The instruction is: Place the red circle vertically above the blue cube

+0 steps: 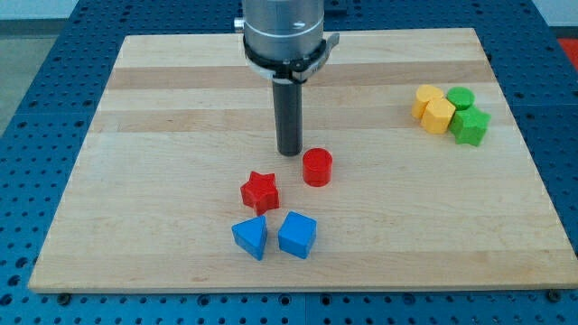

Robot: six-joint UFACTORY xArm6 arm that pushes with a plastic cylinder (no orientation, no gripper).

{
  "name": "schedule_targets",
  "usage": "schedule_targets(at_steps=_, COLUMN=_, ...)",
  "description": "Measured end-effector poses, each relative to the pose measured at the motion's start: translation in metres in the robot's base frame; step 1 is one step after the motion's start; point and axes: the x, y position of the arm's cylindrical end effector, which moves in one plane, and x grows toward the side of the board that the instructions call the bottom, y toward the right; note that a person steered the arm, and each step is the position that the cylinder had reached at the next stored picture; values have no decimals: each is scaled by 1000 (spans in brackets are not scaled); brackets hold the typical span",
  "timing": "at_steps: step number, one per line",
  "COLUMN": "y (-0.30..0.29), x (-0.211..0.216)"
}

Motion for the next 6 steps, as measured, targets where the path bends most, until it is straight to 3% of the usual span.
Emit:
schedule_targets(at_steps=2, y=56, x=0)
schedule_targets(at_steps=6, y=35, x=41)
